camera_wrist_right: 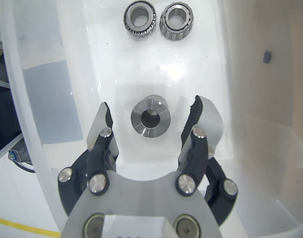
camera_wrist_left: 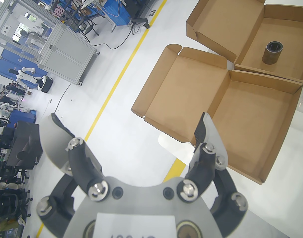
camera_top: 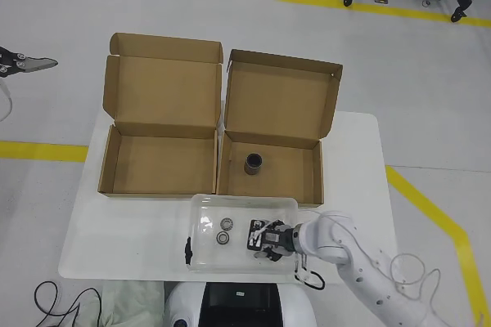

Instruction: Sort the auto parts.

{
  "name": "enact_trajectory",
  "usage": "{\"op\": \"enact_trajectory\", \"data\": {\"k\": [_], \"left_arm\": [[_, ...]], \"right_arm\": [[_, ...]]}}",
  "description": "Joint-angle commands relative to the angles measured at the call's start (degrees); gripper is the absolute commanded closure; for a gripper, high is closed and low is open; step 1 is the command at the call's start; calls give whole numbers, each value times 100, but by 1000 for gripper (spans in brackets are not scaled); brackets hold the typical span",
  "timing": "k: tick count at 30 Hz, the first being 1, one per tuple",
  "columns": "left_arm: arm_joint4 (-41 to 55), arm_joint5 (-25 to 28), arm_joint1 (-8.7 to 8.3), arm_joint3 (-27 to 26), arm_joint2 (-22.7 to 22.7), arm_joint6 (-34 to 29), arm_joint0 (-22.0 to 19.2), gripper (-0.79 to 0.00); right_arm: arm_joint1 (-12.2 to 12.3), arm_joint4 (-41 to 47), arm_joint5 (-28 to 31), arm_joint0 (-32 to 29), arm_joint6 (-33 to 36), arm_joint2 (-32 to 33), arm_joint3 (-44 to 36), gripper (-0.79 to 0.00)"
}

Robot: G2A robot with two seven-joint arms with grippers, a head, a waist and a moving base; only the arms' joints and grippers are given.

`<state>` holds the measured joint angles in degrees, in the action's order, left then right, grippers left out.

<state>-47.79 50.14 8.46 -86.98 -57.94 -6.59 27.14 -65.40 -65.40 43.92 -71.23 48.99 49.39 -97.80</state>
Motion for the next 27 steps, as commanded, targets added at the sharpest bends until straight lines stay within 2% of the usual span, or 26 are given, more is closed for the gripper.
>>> {"op": "enact_trajectory", "data": {"k": [1,2,3,5,7,16,27], "left_arm": [[0,0,0,0,0,0,0,-785],[0,0,0,0,0,0,0,-785],[0,0,0,0,0,0,0,-785],[0,0,0,0,0,0,0,-785],[0,0,0,0,0,0,0,-785],[0,0,0,0,0,0,0,-785],[0,0,0,0,0,0,0,-785]], "right_arm": [[-9,17,-27,48,26,-55,38,-566],[-13,29,-36,71,35,-83,56,-545],[-15,31,-59,96,74,-105,76,-486],[-19,55,-93,134,122,-148,78,-277],[-19,63,-132,161,134,-171,78,0],[22,19,-290,175,79,-126,-130,0],[104,156,-113,181,-676,196,-561,0]]}}
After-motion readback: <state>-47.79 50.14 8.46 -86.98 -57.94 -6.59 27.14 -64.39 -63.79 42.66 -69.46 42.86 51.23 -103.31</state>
